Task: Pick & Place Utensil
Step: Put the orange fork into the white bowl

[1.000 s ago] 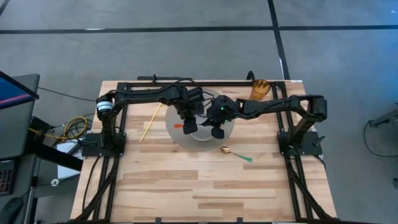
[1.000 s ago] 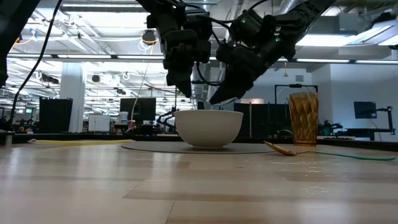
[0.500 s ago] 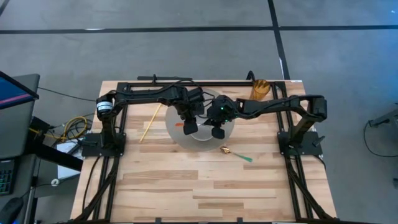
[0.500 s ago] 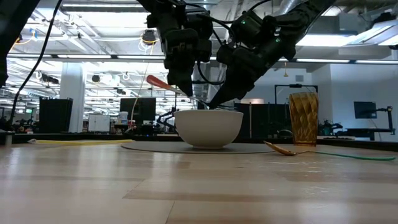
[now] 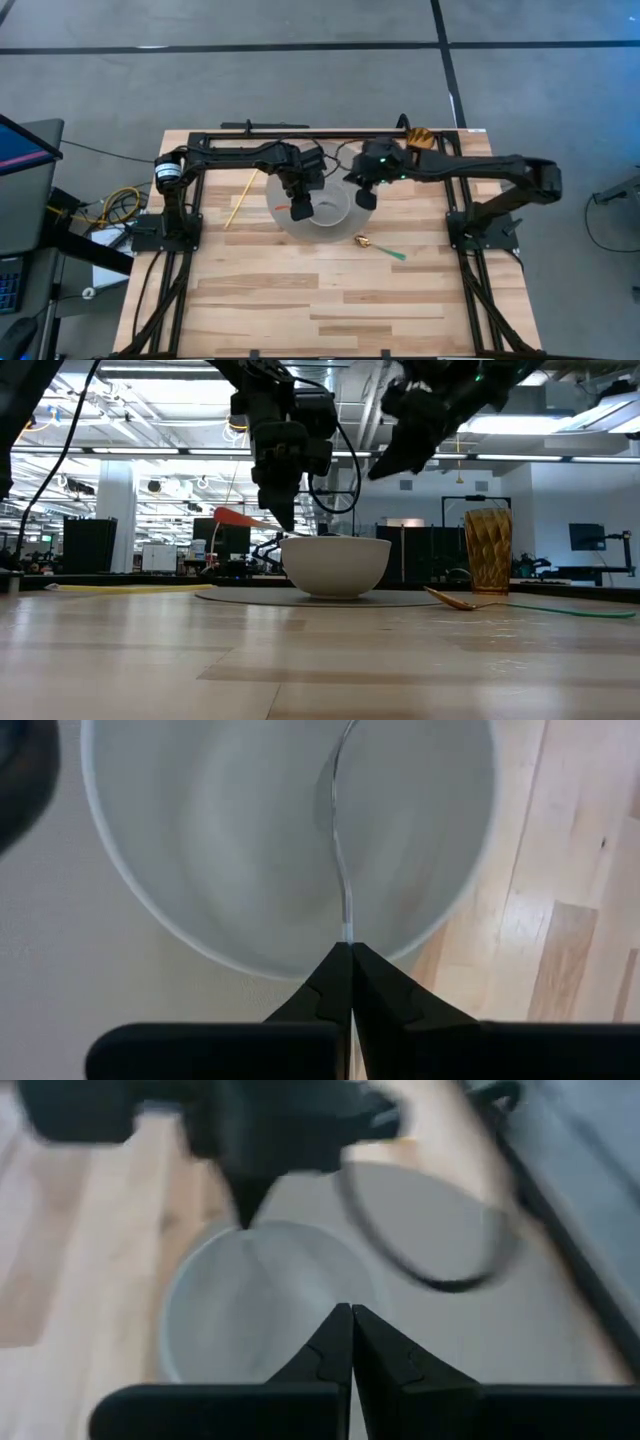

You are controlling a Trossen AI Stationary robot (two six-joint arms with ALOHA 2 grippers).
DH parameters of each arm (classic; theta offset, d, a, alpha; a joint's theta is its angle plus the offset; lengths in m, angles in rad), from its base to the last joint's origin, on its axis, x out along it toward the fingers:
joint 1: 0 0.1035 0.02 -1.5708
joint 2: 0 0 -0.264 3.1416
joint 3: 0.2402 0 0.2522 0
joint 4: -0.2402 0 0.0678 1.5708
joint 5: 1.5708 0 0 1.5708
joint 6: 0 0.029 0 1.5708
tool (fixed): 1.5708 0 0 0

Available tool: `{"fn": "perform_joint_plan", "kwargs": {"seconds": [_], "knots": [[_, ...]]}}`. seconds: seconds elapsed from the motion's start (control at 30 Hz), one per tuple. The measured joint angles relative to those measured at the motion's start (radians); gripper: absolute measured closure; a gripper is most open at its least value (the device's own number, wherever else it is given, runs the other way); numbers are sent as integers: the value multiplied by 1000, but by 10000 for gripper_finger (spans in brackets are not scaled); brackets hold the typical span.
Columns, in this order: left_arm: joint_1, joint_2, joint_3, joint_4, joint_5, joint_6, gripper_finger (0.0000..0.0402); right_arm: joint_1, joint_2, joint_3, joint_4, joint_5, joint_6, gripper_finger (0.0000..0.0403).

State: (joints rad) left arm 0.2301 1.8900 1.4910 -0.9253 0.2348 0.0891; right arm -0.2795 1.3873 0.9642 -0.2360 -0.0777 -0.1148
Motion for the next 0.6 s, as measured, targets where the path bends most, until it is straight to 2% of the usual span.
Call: {"fn": "perform_joint_plan", "kwargs": {"seconds": [0.17,0.33,0.6], "knots": [[18,0,4,-6,-2,-21,397,-4,-101,0,-19,77,-64,403],[46,0,35,18,-2,-23,397,-12,-168,0,-21,80,-79,403],[49,1,12,144,2,-27,397,-36,-176,0,-30,80,-79,403]]}}
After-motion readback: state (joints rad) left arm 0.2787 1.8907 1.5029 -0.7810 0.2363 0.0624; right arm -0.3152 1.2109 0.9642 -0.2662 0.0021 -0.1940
